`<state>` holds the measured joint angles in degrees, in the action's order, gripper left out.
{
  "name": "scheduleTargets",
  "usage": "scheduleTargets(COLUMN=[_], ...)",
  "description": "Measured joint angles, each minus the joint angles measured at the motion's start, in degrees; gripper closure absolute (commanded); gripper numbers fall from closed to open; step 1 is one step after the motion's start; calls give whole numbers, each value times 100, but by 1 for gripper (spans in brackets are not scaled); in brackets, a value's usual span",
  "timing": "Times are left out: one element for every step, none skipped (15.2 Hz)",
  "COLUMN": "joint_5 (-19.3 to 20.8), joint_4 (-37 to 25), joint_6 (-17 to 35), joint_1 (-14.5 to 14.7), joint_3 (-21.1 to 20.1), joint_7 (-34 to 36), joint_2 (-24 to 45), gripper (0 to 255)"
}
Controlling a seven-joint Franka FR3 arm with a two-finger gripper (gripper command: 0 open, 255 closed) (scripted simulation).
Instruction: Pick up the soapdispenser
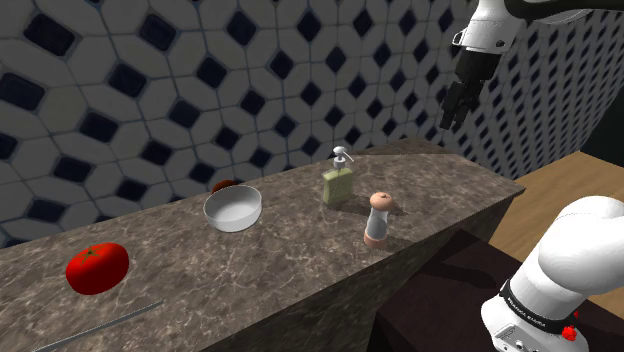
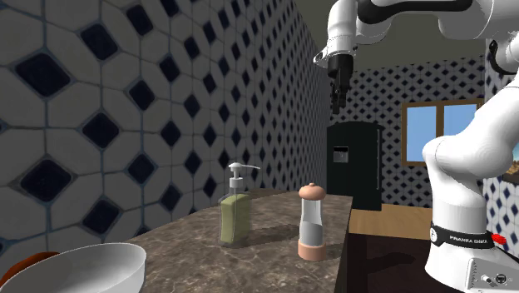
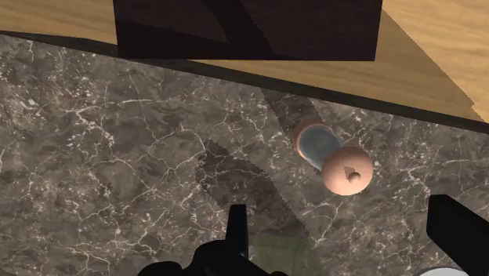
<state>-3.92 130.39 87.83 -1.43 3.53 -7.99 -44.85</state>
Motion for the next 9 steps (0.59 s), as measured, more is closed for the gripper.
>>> scheduleTargets(joint_5=[0, -15, -36, -60, -76, -103, -137, -160, -185], joint_4=[0, 0, 25, -27, -38, -35, -45, -43, -146], joint_6=[0, 80, 218, 323, 459, 618, 804, 955, 1080], joint_1=[0, 7, 17, 31, 38, 51, 70, 82, 97], joint_3=[0, -11, -31, -50, -56, -79, -112, -131, -149], joint_7=[0, 12, 30, 52, 58, 82, 113, 131, 152], joint_2=[0, 79, 190, 341, 487, 640, 828, 971, 1185], gripper=[0, 0, 0, 0, 0, 0, 0, 0, 0])
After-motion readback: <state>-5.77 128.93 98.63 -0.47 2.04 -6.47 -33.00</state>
